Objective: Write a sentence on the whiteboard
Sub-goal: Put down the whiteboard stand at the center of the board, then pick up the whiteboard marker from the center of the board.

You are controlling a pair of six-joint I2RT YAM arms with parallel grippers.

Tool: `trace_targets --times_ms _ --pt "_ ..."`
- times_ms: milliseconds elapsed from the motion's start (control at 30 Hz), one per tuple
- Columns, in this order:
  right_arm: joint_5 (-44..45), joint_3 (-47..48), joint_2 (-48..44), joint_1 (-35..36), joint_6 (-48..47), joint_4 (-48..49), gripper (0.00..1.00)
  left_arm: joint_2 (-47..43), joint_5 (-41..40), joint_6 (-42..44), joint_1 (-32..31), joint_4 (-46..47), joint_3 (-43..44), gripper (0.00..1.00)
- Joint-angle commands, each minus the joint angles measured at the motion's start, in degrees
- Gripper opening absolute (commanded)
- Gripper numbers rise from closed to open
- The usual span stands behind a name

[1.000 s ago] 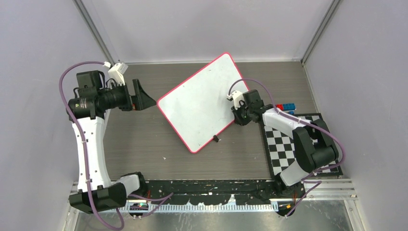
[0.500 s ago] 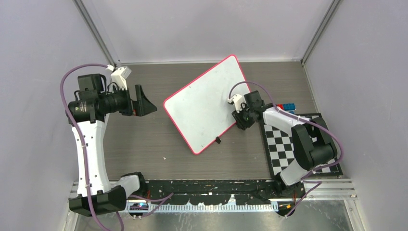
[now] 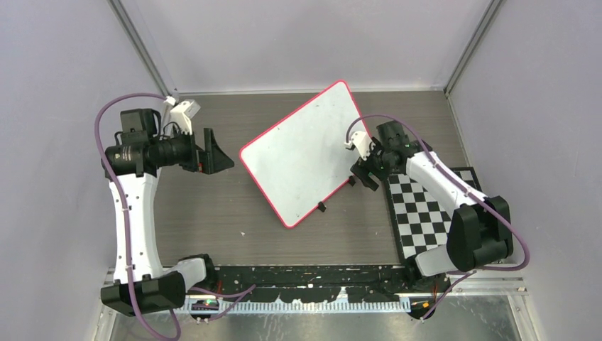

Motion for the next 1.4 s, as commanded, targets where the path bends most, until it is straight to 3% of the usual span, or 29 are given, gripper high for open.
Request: trace_targets --times_ms 0,200,300,633,1033,1267,1367 --pt "-0.66 5.14 -0.80 -0.67 -14.97 -9.02 0.88 0.71 3.65 3.00 -0.31 -0.01 0.23 1.00" --pt "3.90 7.07 6.34 -0.93 -34.97 -12.70 0.82 1.07 4.49 2.04 -0.29 0.92 0.81 1.00" --pt "4.71 7.72 10.02 -1.80 -40.60 -12.09 0.79 0.33 5.19 0.41 -0.28 2.65 -0.43 1.00" --pt "2.44 17.15 20.83 -3.54 -42.55 -11.39 0.77 0.87 4.36 -0.56 -0.32 3.93 -1.36 1.00" --pt "1.62 19.20 28.74 -3.50 -46.03 -11.59 0.63 3.99 4.14 -1.29 -0.33 5.09 -0.91 1.00" --pt "1.74 16.67 29.54 -3.63 -49.49 -10.83 0.37 4.87 4.23 -1.60 -0.27 5.36 -0.87 1.00" --pt "2.03 16.08 28.54 -3.60 -50.24 -10.77 0.22 5.37 4.32 -1.78 -0.27 5.52 -0.69 1.00"
